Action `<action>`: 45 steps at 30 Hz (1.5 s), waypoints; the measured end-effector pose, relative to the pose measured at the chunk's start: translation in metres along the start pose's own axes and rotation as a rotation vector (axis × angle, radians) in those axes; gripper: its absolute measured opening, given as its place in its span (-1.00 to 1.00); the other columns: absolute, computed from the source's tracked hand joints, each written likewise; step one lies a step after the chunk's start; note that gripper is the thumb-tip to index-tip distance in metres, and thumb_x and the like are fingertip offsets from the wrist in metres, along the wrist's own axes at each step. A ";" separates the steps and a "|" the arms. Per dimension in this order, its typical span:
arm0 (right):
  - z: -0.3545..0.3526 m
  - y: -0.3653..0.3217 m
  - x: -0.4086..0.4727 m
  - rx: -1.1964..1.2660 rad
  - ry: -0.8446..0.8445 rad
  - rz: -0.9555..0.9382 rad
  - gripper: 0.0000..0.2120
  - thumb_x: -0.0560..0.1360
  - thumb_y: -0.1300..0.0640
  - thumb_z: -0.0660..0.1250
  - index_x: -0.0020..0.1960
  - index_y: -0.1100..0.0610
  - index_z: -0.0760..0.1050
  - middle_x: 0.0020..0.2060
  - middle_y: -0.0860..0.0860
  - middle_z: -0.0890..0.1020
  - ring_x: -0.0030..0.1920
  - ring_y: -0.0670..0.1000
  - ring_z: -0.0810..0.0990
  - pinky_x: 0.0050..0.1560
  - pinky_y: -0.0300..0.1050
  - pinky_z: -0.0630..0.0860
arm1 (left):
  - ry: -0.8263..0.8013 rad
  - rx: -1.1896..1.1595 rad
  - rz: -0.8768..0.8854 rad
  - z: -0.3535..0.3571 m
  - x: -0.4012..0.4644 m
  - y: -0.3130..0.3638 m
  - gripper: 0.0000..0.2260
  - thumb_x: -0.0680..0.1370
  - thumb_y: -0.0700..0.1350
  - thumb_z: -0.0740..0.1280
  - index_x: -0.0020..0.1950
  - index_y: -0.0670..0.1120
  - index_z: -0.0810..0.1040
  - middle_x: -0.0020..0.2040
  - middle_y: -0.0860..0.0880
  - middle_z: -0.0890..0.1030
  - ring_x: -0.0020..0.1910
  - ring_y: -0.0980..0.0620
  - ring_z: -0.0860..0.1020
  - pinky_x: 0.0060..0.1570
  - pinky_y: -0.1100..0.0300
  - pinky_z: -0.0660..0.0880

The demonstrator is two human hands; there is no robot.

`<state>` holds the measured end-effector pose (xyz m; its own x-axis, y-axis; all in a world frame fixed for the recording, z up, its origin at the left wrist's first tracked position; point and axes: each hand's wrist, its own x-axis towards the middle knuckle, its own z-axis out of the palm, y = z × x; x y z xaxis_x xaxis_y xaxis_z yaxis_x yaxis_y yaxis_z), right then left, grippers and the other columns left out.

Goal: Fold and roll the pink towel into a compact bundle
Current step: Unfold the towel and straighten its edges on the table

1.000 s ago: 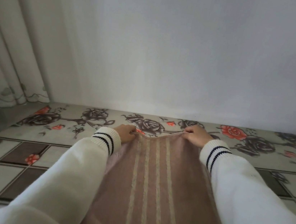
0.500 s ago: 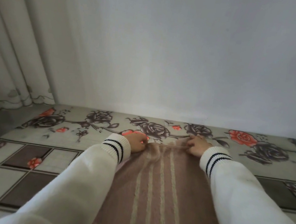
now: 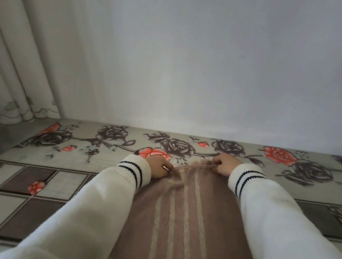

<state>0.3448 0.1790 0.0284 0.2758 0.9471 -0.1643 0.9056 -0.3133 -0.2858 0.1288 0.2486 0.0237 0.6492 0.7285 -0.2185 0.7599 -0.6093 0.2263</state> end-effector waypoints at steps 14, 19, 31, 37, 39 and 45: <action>-0.005 -0.005 -0.012 0.129 0.049 -0.026 -0.75 0.42 0.31 0.27 -0.40 0.11 0.38 -0.39 0.05 0.45 -0.18 0.00 0.43 -0.40 -0.25 0.22 | 0.104 -0.069 -0.111 -0.005 -0.009 -0.004 -0.73 0.56 -0.08 0.17 0.22 -0.11 0.48 0.29 -0.13 0.45 0.30 -0.09 0.40 0.28 0.12 0.32; -0.009 -0.006 -0.021 0.139 0.015 -0.022 -0.71 0.45 0.23 0.31 -0.41 0.06 0.37 -0.40 -0.02 0.43 -0.14 0.01 0.43 -0.36 -0.26 0.23 | 0.053 -0.064 -0.075 -0.011 -0.019 -0.004 -0.75 0.56 -0.08 0.20 0.18 -0.14 0.51 0.24 -0.15 0.47 0.28 -0.11 0.39 0.25 0.12 0.32; -0.023 -0.014 -0.051 0.213 -0.039 -0.100 -0.79 0.39 0.25 0.38 -0.37 0.06 0.48 -0.47 -0.04 0.43 -0.35 -0.09 0.37 -0.33 -0.29 0.23 | 0.173 -0.092 -0.046 -0.023 -0.050 -0.001 -0.74 0.57 -0.08 0.20 0.21 -0.14 0.50 0.26 -0.14 0.52 0.24 -0.09 0.46 0.19 0.18 0.35; -0.025 -0.019 -0.072 0.200 -0.072 -0.140 -0.95 0.38 0.25 0.39 -0.20 0.12 0.57 -0.29 0.07 0.49 -0.20 -0.04 0.40 -0.30 -0.31 0.25 | 0.279 -0.110 -0.048 -0.025 -0.060 -0.002 -0.75 0.58 -0.10 0.18 0.20 -0.13 0.50 0.20 -0.18 0.57 0.20 -0.12 0.50 0.18 0.14 0.38; -0.022 -0.020 -0.077 0.187 -0.081 -0.144 -0.94 0.37 0.25 0.39 -0.17 0.15 0.60 -0.30 0.07 0.49 -0.20 -0.03 0.40 -0.35 -0.34 0.25 | 0.284 -0.097 -0.064 -0.023 -0.061 -0.003 -0.75 0.59 -0.10 0.17 0.21 -0.13 0.49 0.19 -0.18 0.57 0.19 -0.12 0.50 0.17 0.14 0.38; -0.017 -0.012 -0.082 0.160 -0.089 -0.079 -0.90 0.36 0.22 0.41 -0.20 0.03 0.59 -0.43 -0.13 0.49 -0.19 -0.05 0.45 -0.30 -0.31 0.29 | 0.141 -0.045 -0.082 -0.014 -0.059 -0.002 -0.74 0.56 -0.12 0.21 0.22 -0.14 0.50 0.31 -0.14 0.46 0.25 -0.11 0.46 0.21 0.18 0.35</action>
<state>0.3166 0.1068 0.0615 0.1701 0.9614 -0.2162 0.8585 -0.2523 -0.4465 0.0884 0.2113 0.0499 0.5721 0.8136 -0.1031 0.8057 -0.5340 0.2563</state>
